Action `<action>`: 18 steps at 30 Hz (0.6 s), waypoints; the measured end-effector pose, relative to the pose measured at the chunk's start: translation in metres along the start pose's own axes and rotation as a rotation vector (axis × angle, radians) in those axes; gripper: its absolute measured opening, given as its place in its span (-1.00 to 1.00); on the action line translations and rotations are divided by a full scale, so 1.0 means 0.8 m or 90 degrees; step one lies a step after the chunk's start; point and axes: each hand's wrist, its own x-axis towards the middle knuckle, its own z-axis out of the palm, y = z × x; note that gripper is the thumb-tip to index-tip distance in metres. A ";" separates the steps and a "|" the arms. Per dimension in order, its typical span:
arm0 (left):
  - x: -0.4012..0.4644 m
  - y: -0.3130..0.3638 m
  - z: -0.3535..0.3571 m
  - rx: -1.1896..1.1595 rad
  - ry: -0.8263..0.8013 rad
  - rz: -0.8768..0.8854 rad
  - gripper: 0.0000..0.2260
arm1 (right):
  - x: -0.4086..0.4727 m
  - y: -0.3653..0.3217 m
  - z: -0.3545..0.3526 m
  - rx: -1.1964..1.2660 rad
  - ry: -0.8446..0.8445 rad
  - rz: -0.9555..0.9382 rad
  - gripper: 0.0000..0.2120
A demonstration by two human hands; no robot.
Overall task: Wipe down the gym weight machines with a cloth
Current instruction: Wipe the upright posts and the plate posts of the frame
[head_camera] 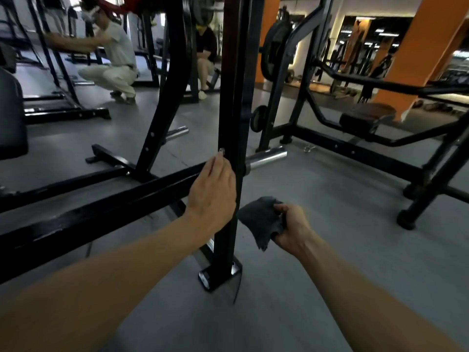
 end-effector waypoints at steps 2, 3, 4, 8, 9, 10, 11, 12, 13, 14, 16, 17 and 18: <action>0.019 -0.018 -0.014 -0.019 -0.049 -0.065 -0.31 | -0.007 -0.041 0.016 0.048 0.003 -0.049 -0.71; 0.030 -0.025 -0.015 -0.039 -0.079 -0.082 -0.27 | -0.006 -0.063 0.027 0.066 -0.001 -0.075 -0.70; 0.033 -0.028 -0.010 -0.076 -0.119 -0.093 -0.21 | -0.003 -0.078 0.038 0.081 -0.002 -0.108 -0.70; 0.038 -0.011 0.023 -0.151 -0.205 -0.141 0.08 | 0.025 -0.127 0.070 0.019 -0.016 -0.238 -0.74; 0.039 -0.005 0.029 -0.142 -0.191 -0.156 0.13 | 0.040 -0.134 0.073 -0.030 -0.021 -0.275 -0.74; 0.041 0.000 0.032 -0.126 -0.176 -0.174 0.17 | 0.057 -0.137 0.076 -0.084 -0.025 -0.314 -0.73; 0.044 0.005 0.034 -0.113 -0.169 -0.193 0.21 | 0.074 -0.137 0.079 -0.155 -0.034 -0.356 -0.73; 0.048 0.011 0.033 -0.104 -0.176 -0.214 0.25 | 0.089 -0.131 0.081 -0.249 -0.057 -0.397 -0.73; 0.053 0.019 0.032 -0.095 -0.193 -0.235 0.29 | 0.099 -0.120 0.084 -0.351 -0.103 -0.432 -0.74; 0.059 0.026 0.031 -0.085 -0.213 -0.257 0.31 | 0.103 -0.107 0.085 -0.454 -0.166 -0.463 -0.72; 0.071 0.040 0.028 -0.068 -0.250 -0.299 0.32 | 0.111 -0.085 0.079 -0.592 -0.289 -0.514 -0.51; 0.075 0.044 0.027 -0.062 -0.260 -0.312 0.31 | 0.114 -0.079 0.074 -0.632 -0.310 -0.539 -0.39; 0.078 0.047 0.026 -0.053 -0.264 -0.322 0.30 | 0.124 -0.079 0.070 -0.657 -0.327 -0.544 -0.32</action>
